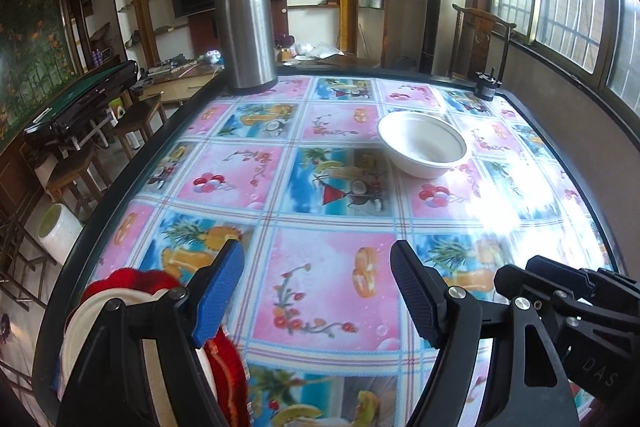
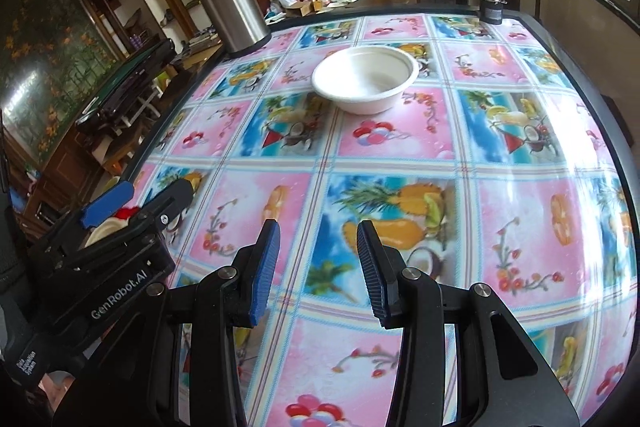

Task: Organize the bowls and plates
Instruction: 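Move the right tool to the rim of the small white bowl, then close the right tool on the small white bowl rim and lift it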

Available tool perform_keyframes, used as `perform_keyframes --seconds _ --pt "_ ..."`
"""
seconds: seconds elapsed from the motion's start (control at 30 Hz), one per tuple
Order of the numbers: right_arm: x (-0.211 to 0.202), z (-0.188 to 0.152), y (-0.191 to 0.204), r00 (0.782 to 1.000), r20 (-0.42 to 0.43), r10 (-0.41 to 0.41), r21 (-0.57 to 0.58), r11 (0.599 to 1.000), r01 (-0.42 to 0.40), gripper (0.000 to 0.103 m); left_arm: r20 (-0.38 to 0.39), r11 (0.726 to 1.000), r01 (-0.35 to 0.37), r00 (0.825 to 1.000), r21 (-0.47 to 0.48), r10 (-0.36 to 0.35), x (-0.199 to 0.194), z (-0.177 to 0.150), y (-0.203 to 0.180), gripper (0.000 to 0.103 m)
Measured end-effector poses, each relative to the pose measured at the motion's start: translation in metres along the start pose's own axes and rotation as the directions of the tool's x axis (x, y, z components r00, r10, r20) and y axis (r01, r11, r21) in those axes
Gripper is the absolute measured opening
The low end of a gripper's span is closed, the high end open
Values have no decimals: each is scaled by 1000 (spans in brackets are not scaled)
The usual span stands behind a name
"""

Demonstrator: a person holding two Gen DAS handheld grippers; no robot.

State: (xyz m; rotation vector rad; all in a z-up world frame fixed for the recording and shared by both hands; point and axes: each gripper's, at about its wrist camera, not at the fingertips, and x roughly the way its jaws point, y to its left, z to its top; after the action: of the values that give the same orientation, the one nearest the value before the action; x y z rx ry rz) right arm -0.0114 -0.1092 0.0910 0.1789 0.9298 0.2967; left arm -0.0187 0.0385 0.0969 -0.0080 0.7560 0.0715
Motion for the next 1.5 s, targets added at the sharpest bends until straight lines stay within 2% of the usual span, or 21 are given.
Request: perform_keyframes --seconds 0.67,0.8,1.13,1.3,1.5 --pt "22 33 -40 1000 -8 -27 41 999 27 40 -50 999 21 999 41 -19 42 28 -39 76" --pt "27 39 -47 999 -9 -31 49 998 31 45 -79 999 40 996 35 -37 54 33 -44 76" --pt "38 61 -63 999 -6 -37 54 998 38 45 -116 998 44 992 34 -40 79 48 -51 76" --pt "48 80 -76 999 0 -41 74 996 41 45 -148 999 41 988 12 -39 97 60 -52 76" --pt "66 106 -95 1000 4 -24 132 991 23 45 -200 995 62 977 -73 -76 120 81 -49 76"
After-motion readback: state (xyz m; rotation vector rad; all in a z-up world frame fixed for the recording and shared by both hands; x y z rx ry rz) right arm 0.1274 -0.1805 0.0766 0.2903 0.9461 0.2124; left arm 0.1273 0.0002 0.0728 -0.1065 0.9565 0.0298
